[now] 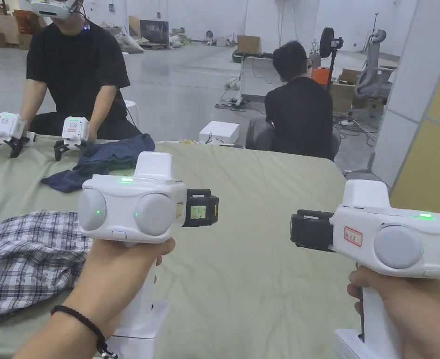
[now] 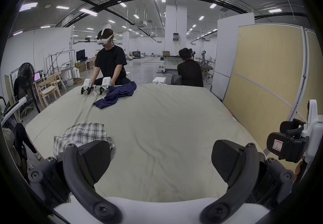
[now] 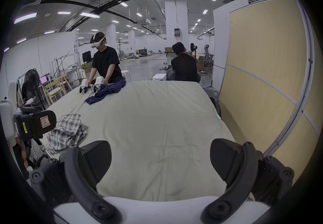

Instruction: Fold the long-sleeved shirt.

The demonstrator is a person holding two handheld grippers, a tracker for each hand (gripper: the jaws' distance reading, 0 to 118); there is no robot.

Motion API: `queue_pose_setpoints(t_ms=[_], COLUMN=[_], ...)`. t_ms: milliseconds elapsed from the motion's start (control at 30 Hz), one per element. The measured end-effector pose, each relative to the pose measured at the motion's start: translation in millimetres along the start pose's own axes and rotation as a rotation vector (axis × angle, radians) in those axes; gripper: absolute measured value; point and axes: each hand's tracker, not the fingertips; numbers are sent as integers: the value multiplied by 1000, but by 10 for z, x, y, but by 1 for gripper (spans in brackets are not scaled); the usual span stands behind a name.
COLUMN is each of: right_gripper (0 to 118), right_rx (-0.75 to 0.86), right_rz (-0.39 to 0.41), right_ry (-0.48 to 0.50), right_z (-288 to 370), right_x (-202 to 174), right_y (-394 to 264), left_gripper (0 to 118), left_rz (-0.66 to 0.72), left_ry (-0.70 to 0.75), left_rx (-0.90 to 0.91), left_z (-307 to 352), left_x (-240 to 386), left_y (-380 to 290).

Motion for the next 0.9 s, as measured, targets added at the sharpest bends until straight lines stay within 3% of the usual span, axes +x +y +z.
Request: queue_pose_setpoints(t_ms=[700, 900], right_gripper=[112, 112], right_rx=[7, 46], right_rz=[2, 54], right_ry=[-6, -25], right_z=[13, 26], right_x=[9, -38], right_y=[5, 8], left_gripper=[116, 116], left_rz=[-2, -15], left_ry=[14, 52], left_rx=[2, 26], left_z=[-9, -10], left_x=[12, 10], left_y=[-9, 3])
